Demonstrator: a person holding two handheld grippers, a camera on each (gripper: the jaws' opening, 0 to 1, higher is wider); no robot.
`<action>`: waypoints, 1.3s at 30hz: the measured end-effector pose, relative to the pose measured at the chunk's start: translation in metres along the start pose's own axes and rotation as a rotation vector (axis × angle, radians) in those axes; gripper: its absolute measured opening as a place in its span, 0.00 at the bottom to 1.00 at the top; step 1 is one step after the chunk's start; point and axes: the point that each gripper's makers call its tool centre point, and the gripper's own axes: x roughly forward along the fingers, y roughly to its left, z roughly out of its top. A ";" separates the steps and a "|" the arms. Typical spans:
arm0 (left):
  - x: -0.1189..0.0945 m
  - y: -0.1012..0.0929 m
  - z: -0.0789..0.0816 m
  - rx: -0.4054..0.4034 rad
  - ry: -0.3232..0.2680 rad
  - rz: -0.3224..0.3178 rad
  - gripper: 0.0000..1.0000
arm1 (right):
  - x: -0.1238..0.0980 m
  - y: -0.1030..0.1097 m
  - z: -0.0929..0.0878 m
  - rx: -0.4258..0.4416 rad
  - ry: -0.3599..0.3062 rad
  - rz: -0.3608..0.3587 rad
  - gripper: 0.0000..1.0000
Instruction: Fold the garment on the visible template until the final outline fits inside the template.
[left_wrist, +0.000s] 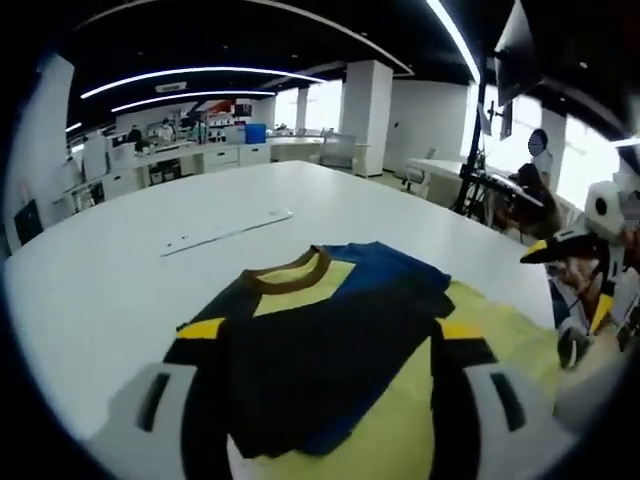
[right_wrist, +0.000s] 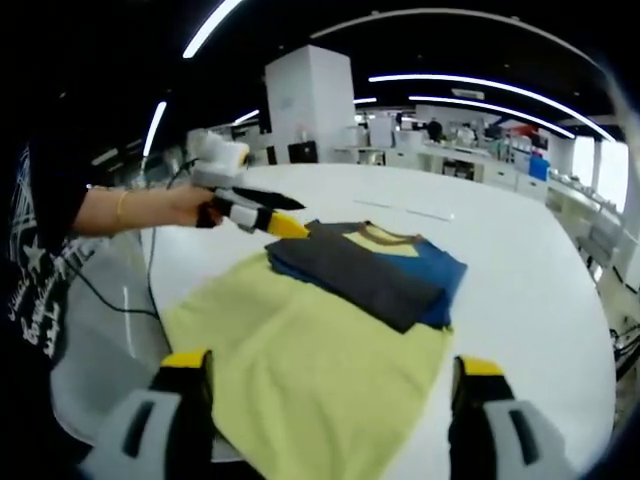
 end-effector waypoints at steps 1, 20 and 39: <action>-0.005 0.001 -0.002 0.013 0.001 0.007 0.74 | 0.001 0.000 0.000 0.000 0.001 0.001 1.00; -0.054 0.038 -0.036 0.002 0.026 0.093 0.37 | 0.011 0.006 0.002 -0.001 0.010 0.028 1.00; -0.060 0.071 -0.097 -0.057 0.140 0.177 0.16 | 0.013 0.006 0.001 0.008 0.020 0.027 1.00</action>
